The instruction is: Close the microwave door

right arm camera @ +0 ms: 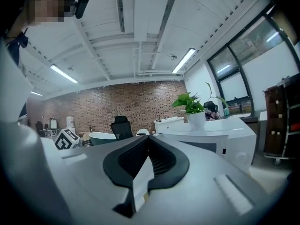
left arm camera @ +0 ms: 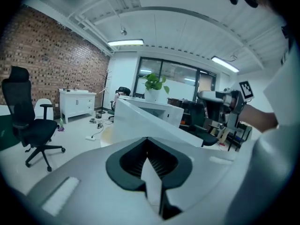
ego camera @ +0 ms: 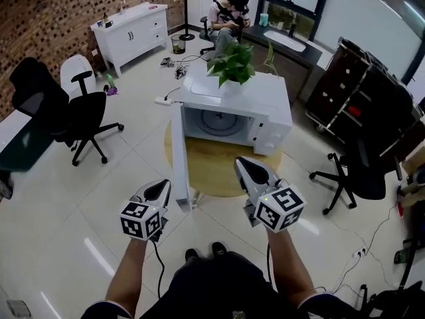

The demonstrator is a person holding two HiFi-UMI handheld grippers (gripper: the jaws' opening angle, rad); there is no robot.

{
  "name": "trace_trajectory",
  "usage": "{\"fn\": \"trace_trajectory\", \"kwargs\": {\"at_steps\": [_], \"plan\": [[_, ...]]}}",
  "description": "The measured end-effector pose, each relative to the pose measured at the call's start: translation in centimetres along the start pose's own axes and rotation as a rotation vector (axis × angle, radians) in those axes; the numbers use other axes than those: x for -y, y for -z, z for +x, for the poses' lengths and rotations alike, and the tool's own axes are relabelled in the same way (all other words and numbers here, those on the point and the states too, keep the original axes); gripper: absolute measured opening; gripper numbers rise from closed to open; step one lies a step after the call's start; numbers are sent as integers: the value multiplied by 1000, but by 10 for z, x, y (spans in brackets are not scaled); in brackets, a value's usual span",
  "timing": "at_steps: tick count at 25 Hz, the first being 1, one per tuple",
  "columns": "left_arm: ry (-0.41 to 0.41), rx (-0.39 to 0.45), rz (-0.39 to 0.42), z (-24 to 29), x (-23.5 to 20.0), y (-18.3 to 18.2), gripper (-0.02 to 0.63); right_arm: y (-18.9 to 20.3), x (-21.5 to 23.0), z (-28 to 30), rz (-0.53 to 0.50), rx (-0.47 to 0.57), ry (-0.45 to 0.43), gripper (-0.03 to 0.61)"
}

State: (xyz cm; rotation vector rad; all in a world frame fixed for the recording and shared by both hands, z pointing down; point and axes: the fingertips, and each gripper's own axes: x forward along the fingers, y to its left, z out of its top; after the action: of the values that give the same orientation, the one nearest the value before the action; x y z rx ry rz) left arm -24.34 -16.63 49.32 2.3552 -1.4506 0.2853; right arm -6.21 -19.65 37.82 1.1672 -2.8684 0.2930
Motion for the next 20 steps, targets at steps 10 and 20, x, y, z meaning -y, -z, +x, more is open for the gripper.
{"fn": "trace_trajectory", "kwargs": {"at_steps": [10, 20], "plan": [[90, 1, -7, 26, 29, -1, 9, 3, 15, -19, 7, 1, 74, 2], [128, 7, 23, 76, 72, -18, 11, 2, 64, -47, 23, 9, 115, 2]]}}
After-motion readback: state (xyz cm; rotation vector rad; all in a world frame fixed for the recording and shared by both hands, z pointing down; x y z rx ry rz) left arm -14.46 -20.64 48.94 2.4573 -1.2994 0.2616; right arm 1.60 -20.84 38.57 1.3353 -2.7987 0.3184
